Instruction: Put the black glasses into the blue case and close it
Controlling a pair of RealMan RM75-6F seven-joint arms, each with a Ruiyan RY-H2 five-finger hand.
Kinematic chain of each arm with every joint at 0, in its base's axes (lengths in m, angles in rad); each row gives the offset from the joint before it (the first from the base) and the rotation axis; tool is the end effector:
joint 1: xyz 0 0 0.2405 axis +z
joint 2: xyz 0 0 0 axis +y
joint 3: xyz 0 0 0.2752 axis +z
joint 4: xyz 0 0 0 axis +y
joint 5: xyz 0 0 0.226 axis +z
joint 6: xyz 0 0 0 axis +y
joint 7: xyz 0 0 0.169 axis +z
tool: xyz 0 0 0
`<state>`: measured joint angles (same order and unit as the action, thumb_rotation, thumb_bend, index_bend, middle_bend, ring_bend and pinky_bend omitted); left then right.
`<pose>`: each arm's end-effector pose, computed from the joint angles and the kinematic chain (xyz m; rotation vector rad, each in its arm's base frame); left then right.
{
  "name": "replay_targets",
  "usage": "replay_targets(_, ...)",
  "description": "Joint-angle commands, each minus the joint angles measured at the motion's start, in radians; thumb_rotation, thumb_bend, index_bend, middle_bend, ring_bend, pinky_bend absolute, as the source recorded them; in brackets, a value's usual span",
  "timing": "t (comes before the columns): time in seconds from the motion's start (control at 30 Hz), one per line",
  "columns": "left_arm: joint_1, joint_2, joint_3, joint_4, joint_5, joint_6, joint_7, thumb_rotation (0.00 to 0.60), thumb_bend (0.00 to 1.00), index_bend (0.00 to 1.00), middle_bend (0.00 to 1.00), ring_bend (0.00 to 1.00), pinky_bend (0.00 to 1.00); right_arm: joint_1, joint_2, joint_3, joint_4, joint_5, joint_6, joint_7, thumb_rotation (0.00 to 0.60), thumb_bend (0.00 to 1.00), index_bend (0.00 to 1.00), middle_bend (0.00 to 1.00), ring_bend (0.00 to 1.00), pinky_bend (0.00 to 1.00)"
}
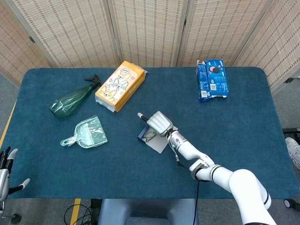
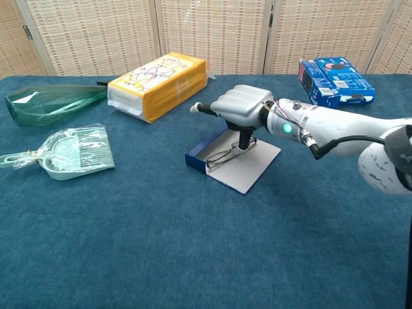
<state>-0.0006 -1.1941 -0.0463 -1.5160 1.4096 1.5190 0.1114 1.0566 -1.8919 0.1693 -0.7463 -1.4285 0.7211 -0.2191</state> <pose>-0.3757 0.1774 0.1472 -1.2835 -0.8700 -0.7105 -0.0941 -0.4661 -0.1271 2.1596 -0.3757 0.7524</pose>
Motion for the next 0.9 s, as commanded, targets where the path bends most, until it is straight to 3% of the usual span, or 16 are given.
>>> replay_targets(0.03,0.002,0.000,-0.001,0.001,-0.003,0.001,-0.002,0.600,0.17,0.00,0.00,0.00,0.17,0.029,-0.034,0.011,0.047,0.007,-0.019,-0.008,0.600,0.18,0.00,0.97,1.00,0.99)
replay_targets(0.27,0.003,-0.001,0.000,0.004,-0.002,0.000,-0.004,0.600,0.17,0.00,0.00,0.00,0.17,0.066,-0.089,0.012,0.137,0.007,-0.035,0.010,0.600,0.20,0.00,0.98,1.00,0.99)
replay_targets(0.43,0.004,-0.002,-0.001,0.009,-0.004,-0.001,-0.007,0.600,0.17,0.00,0.00,0.00,0.17,0.073,-0.095,0.005,0.160,0.004,-0.043,0.027,0.600,0.26,0.13,0.99,1.00,0.99)
replay_targets(0.6,0.000,-0.002,-0.003,0.009,-0.005,-0.007,-0.009,0.600,0.17,0.00,0.00,0.00,0.17,0.065,-0.101,0.003,0.175,-0.003,-0.007,0.067,0.600,0.28,0.14,1.00,1.00,0.99)
replay_targets(0.73,0.000,0.001,-0.005,0.004,0.001,-0.001,-0.011,0.600,0.17,0.00,0.00,0.00,0.17,0.058,-0.092,-0.007,0.169,-0.009,0.000,0.081,0.600,0.28,0.12,0.99,1.00,0.99)
replay_targets(0.9,-0.001,0.001,-0.003,0.002,0.005,-0.001,-0.012,0.600,0.17,0.00,0.00,0.00,0.17,0.030,-0.048,-0.020,0.108,-0.008,0.010,0.090,0.600,0.30,0.00,0.98,1.00,0.99)
